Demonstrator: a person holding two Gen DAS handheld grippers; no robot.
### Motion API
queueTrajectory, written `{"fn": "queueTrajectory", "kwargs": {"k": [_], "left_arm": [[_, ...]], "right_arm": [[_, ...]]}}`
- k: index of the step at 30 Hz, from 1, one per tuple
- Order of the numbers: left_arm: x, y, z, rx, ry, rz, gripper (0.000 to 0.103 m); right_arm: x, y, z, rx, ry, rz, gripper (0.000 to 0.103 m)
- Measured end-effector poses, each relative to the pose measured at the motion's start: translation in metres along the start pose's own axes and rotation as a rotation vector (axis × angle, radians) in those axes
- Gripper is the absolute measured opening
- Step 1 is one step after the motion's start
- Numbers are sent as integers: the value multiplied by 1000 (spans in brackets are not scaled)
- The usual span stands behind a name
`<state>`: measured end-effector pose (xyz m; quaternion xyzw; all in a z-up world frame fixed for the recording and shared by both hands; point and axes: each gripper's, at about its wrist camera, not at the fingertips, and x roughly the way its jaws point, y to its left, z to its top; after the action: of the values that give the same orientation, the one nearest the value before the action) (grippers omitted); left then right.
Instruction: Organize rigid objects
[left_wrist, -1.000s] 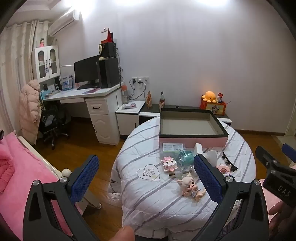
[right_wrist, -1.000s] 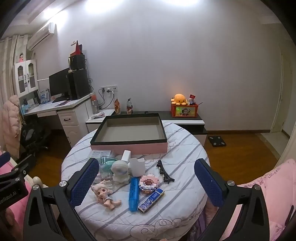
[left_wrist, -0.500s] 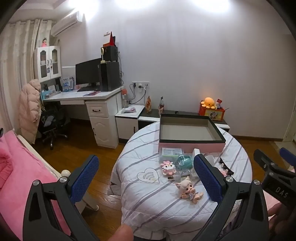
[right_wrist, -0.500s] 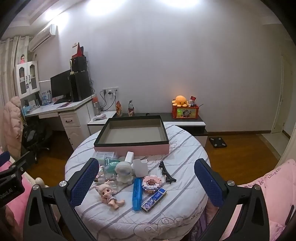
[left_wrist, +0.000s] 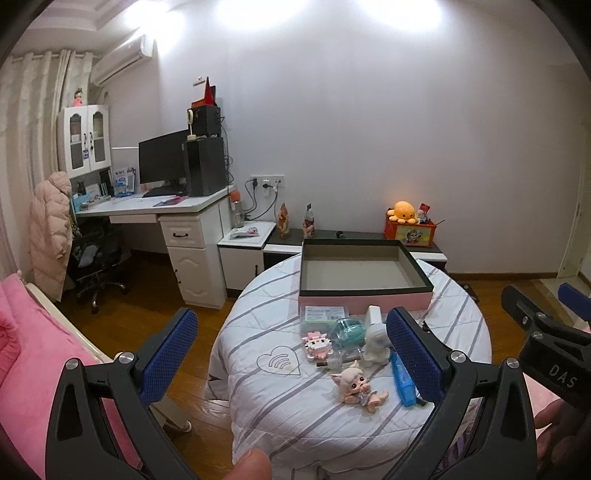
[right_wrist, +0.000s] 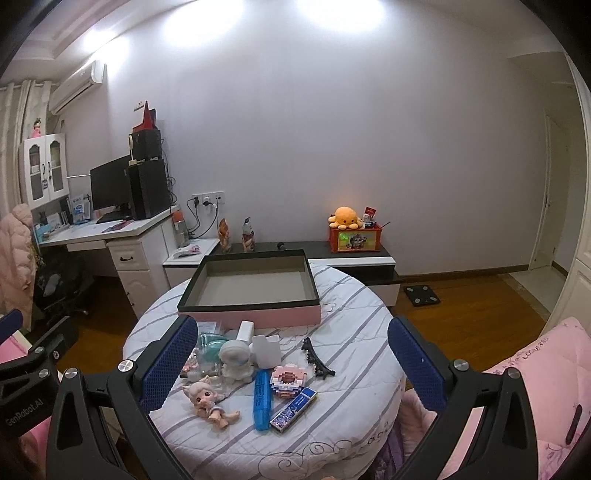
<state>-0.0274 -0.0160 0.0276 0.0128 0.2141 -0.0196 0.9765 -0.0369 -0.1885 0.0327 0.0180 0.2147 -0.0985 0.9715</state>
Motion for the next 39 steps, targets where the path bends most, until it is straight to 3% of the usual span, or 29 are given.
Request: {"fn": "queueTrajectory", "kwargs": {"k": [39], "left_arm": [[-4, 7, 2, -23, -5, 27, 103]], "right_arm": [[-7, 7, 9, -5, -38, 29, 103]]}}
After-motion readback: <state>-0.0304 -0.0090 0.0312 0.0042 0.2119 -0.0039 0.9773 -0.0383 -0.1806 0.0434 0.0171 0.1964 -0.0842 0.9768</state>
